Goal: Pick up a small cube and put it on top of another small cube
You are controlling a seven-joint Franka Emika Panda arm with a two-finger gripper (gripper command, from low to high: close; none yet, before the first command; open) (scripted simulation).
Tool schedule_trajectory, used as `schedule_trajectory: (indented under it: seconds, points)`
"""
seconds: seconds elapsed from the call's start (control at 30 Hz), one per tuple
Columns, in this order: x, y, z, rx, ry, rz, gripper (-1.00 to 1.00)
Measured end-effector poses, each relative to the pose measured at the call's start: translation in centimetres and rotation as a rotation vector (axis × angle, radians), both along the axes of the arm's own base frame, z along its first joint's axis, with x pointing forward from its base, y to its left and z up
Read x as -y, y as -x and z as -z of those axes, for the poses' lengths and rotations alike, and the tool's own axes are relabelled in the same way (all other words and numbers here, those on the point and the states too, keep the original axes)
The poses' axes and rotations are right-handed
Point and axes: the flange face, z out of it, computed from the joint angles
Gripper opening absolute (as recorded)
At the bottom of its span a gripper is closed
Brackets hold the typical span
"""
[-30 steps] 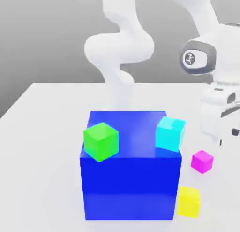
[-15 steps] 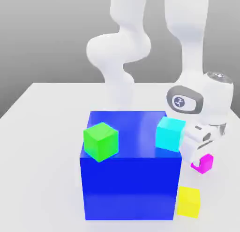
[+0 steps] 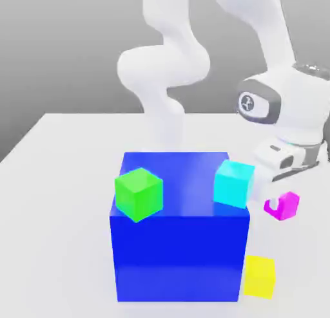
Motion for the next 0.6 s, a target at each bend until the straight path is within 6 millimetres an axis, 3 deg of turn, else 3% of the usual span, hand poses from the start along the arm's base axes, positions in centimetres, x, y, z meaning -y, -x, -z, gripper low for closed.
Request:
schedule_trajectory:
  seconds: [0.13, 0.27, 0.33, 0.43, 0.6]
  points:
    - [0.2, -4.2, -5.2, -0.021, -0.031, 0.036, -1.00]
    - [5.4, -8.9, -11.3, -0.027, -0.055, 0.203, -1.00]
    - [9.0, -10.6, -14.2, -0.027, -0.061, 0.308, -1.00]
    - [16.0, -11.7, -16.6, -0.026, -0.040, 0.511, -1.00]
    - [27.6, -10.8, -20.0, -0.007, -0.007, 0.863, -1.00]
